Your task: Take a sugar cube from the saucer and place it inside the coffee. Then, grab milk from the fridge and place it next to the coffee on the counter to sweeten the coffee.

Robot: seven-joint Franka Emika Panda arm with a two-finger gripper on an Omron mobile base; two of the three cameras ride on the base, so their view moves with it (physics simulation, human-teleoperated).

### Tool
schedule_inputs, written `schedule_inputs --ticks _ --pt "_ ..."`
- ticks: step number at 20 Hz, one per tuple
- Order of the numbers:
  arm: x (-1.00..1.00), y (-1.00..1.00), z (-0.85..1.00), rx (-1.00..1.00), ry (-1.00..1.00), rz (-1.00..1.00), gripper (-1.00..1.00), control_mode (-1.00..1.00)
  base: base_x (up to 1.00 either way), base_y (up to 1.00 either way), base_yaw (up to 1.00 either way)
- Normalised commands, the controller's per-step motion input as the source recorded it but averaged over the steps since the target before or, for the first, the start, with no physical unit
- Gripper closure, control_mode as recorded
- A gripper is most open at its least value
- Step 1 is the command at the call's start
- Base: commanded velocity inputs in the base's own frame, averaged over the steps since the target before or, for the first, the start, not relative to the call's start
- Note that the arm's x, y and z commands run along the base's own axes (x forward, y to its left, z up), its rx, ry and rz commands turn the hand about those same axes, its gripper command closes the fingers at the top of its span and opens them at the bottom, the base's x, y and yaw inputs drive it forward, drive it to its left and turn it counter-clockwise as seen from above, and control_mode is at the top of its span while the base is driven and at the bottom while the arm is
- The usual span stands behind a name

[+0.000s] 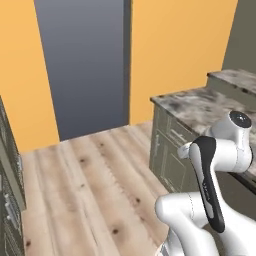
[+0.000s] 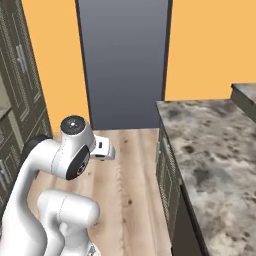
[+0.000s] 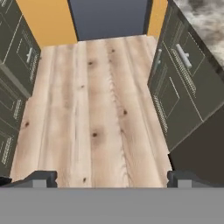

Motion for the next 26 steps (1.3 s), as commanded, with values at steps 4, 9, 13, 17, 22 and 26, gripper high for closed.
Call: schedule_inputs --ticks 4,9,13,17,22,26 --pt "0.0 0.0 0.0 0.0 0.0 0.0 -1.0 1.0 1.0 0.02 0.06" --pt "0.0 0.0 0.0 0.0 0.0 0.0 -1.0 1.0 1.0 0.0 0.03" --pt "0.0 0.0 0.0 0.0 0.0 0.0 -1.0 1.0 1.0 0.0 0.0" --pt "0.0 0.0 0.0 0.0 0.0 0.0 -1.0 1.0 1.0 0.0 0.0" --pt "0.0 0.0 0.0 0.0 0.0 0.0 -1.0 1.0 1.0 -0.06 -0.08" --pt "0.0 0.0 0.0 0.0 0.0 0.0 -1.0 1.0 1.0 0.0 -0.42"
